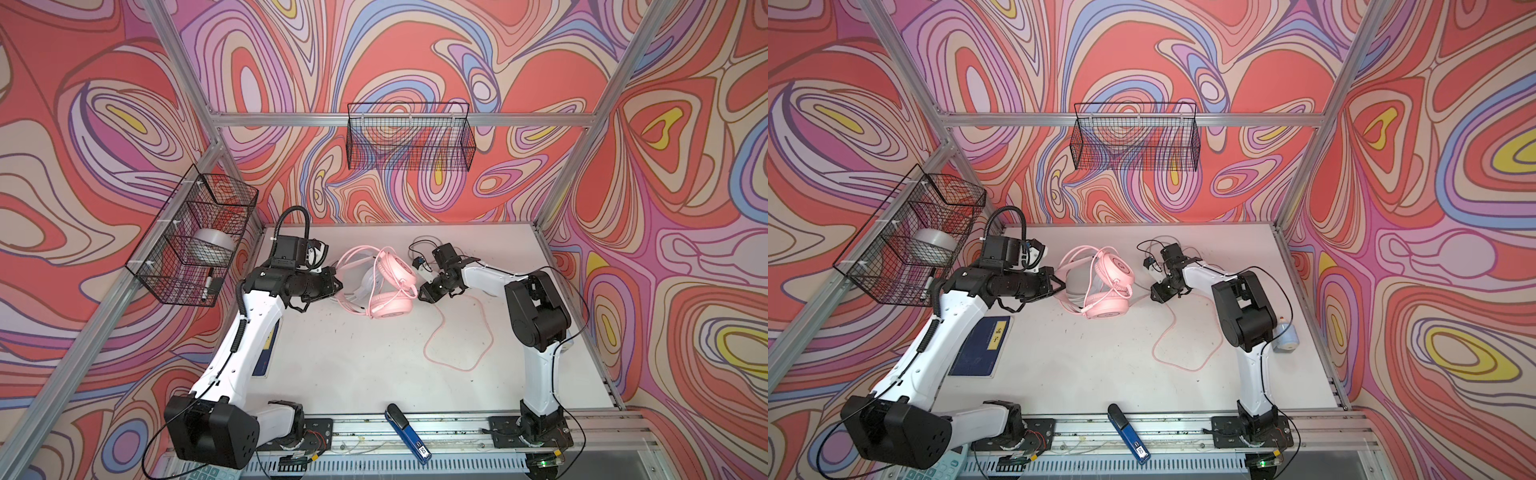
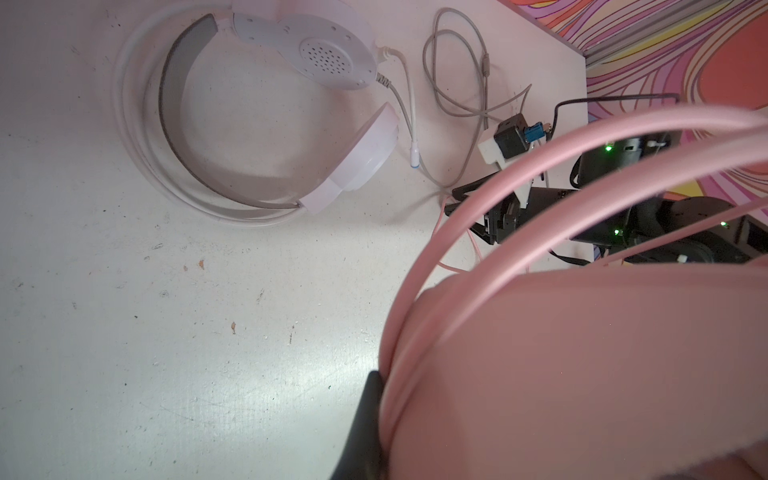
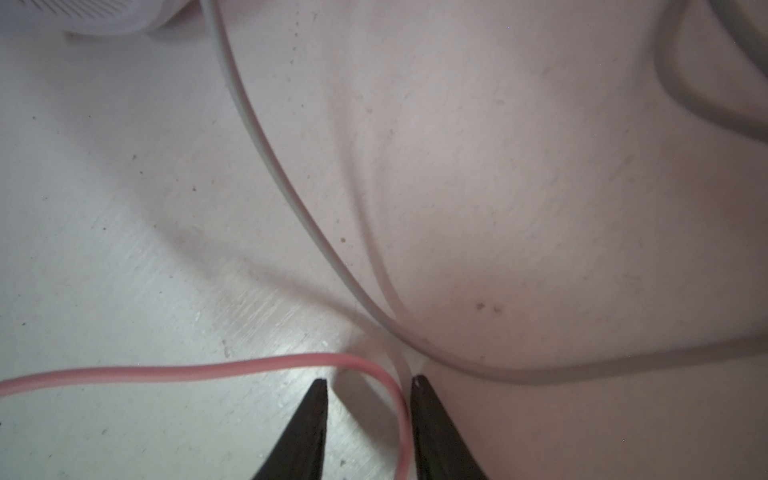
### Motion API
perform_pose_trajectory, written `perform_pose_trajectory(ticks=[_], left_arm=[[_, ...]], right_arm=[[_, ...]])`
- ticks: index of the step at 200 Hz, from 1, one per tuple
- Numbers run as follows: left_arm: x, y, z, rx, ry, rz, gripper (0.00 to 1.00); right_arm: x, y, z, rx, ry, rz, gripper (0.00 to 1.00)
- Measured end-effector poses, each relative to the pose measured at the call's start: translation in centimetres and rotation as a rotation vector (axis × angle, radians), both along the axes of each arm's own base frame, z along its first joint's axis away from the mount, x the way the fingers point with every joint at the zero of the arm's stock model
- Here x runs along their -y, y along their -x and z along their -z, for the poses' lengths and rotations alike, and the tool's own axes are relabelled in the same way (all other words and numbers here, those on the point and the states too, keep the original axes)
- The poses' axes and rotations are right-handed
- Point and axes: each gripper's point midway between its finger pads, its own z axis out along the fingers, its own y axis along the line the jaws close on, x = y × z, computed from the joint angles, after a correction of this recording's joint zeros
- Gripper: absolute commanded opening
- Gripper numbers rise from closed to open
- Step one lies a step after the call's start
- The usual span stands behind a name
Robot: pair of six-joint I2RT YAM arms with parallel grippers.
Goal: Wrap the headphones
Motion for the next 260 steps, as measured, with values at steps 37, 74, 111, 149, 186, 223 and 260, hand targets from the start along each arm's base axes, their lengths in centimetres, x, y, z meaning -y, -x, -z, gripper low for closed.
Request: perform_pose_trajectory(ticks=[37, 74, 111, 149, 186, 223, 260], left_arm=[[-0.1, 0.0, 0.0, 0.0, -0.003, -0.002, 0.0], [-0.1, 0.0, 0.0, 0.0, -0.003, -0.004, 0.0], [-0.1, 0.0, 0.1, 0.0, -0.005, -0.005, 0.0], [-0.2, -0.1, 0.1, 0.001, -0.009, -0.008, 0.0], [-0.2, -0.1, 0.1, 0.001, -0.01, -0.008, 0.0], [-0.2, -0.1, 0.1, 0.001, -0.01, -0.008, 0.0], [-0.3, -0.1, 0.1, 0.001, -0.012, -0.011, 0.0]], right_arm=[[0.4, 0.8, 0.1, -0.003, 0.014, 0.009, 0.21], [0.7, 1.0, 0.2, -0.002, 0.021, 0.021, 0.12], [0.7, 1.4, 0.2, 0.005, 0.048, 0.026, 0.2], [1.2, 1.7, 0.3, 0.009, 0.108, 0.053, 0.28], [2.6, 1.9, 0.4, -0.009, 0.177, 0.108, 0.26], [3.4, 2.5, 0.5, -0.031, 0.239, 0.131, 0.26], [4.0, 3.5, 0.5, -0.07, 0.286, 0.177, 0.31]])
